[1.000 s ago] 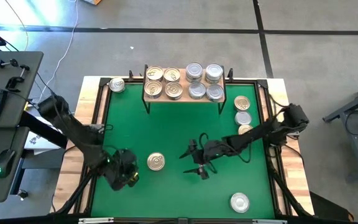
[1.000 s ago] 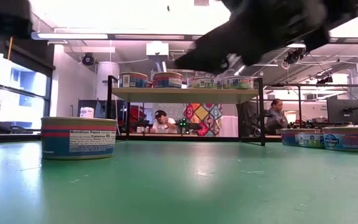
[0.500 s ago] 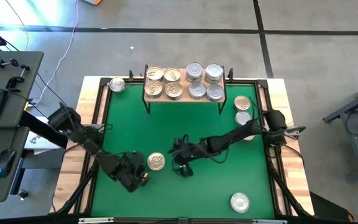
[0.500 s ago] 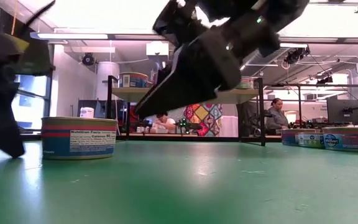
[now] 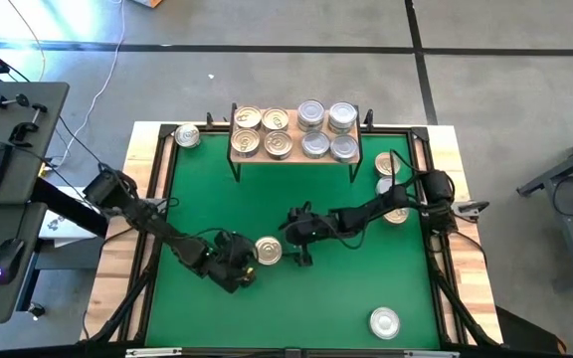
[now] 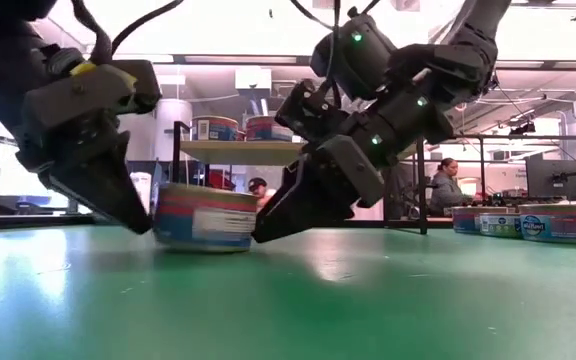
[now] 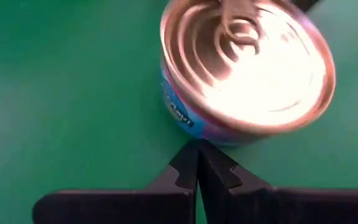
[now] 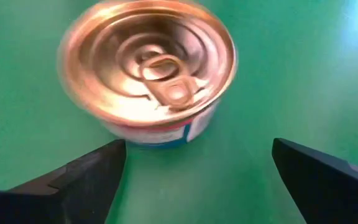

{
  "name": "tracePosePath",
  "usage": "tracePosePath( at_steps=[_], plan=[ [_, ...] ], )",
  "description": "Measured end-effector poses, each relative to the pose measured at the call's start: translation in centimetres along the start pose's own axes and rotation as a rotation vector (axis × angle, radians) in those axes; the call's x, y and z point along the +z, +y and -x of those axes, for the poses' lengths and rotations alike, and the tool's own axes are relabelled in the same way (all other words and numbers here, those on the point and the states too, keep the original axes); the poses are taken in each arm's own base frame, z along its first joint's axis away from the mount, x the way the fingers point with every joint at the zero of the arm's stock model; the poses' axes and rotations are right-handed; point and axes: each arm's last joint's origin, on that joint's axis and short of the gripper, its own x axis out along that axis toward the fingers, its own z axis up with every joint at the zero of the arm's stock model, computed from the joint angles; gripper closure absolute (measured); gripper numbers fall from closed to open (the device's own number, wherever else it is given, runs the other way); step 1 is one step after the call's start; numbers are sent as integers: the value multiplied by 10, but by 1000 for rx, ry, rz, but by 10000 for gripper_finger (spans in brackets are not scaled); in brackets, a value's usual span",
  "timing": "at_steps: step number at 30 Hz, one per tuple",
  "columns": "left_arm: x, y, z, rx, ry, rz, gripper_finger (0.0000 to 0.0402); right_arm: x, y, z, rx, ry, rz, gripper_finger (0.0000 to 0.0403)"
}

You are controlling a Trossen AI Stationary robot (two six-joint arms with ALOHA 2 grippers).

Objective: Stack canned seafood by type on shelf
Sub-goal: Stack the blue tuna can on top of the other blue tuna can on the shelf

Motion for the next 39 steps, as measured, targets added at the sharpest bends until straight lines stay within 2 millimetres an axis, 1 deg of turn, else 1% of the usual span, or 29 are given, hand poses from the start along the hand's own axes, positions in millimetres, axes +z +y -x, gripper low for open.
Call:
tracePosePath(
  at_steps=[4,7,11,13,16,21,24,27,29,32,36,39],
  plan=[
    [-5,5,8,27,57,48,401,0,7,0,37,-12,26,4],
    [-7,3,12,4,73,105,401,4,10,0,52,-49,30,4],
    [-6,-3,9,-24,1,140,401,11,14,1,56,-125,37,4],
    [-4,-4,1,-23,-27,141,401,14,16,2,53,-156,40,4],
    [1,-4,-14,-20,-40,137,401,14,16,1,38,-157,40,4],
    [11,-7,-39,-63,-102,130,401,6,15,-8,23,-163,54,4],
    [17,-9,-48,-101,-137,123,401,2,15,-13,13,-163,48,4],
    [20,-9,-50,-126,-130,111,401,2,16,-13,13,-164,39,4],
    [19,-10,-49,-139,-106,110,401,5,18,-9,18,-167,35,4],
    [15,-13,-42,-166,-65,109,401,13,22,-1,35,-179,33,4],
    [5,-16,-27,-174,-4,108,401,32,26,21,-2,-171,38,4],
    [0,-13,-19,-125,4,103,401,37,29,38,-76,-85,48,4]
  ],
)
